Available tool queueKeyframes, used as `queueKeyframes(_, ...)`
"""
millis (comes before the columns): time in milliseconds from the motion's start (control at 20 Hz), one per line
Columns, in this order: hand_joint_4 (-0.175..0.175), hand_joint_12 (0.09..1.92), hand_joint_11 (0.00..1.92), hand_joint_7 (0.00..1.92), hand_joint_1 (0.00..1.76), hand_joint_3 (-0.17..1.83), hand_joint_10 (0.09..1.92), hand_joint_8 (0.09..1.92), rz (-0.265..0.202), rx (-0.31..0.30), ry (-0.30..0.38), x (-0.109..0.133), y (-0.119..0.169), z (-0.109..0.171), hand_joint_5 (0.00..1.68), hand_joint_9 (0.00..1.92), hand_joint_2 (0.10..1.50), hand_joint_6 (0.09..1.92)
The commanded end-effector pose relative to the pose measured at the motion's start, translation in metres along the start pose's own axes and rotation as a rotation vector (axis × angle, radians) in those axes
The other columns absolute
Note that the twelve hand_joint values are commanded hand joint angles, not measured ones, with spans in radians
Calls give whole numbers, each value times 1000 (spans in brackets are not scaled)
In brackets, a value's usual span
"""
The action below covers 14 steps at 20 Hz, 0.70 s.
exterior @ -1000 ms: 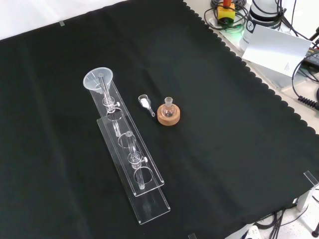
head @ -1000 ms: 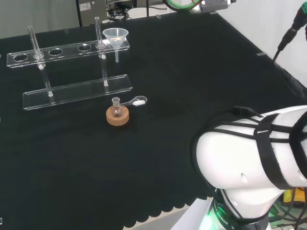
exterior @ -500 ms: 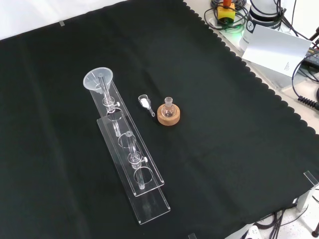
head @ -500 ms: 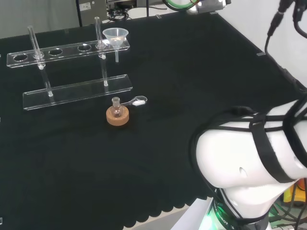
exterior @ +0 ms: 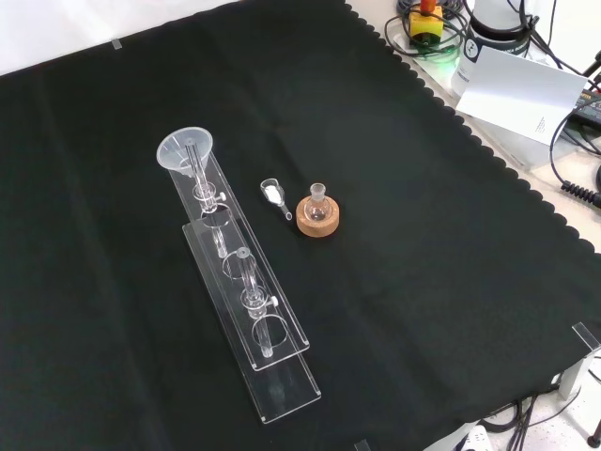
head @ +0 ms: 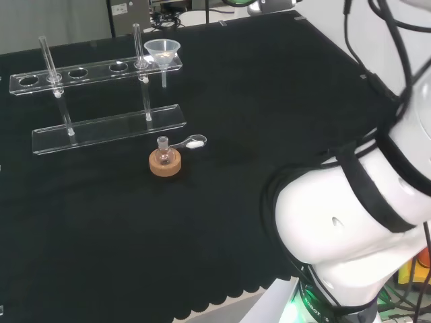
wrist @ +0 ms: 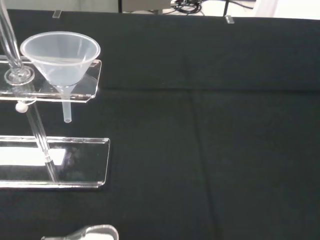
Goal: Pick up the funnel from the transparent funnel stand.
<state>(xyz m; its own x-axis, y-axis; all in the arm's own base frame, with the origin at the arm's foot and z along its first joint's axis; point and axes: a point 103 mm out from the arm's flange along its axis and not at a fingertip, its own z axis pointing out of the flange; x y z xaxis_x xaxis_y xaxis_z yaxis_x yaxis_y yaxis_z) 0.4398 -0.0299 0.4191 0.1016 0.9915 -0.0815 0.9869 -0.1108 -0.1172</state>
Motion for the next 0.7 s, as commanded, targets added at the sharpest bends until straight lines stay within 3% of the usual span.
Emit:
queueKeyframes(50, -32, 1392, 0, 47, 305, 254, 696, 563, -70, 13, -14, 19, 88, 20, 208, 192, 1037, 87)
queueKeyframes(400, -33, 1431, 0, 28, 448, 203, 711, 601, -127, 113, -50, 38, 115, 38, 215, 255, 910, 87)
queueKeyframes(700, -34, 1446, 0, 2, 421, 176, 716, 609, -181, 202, -36, 48, 127, 52, 198, 260, 842, 87)
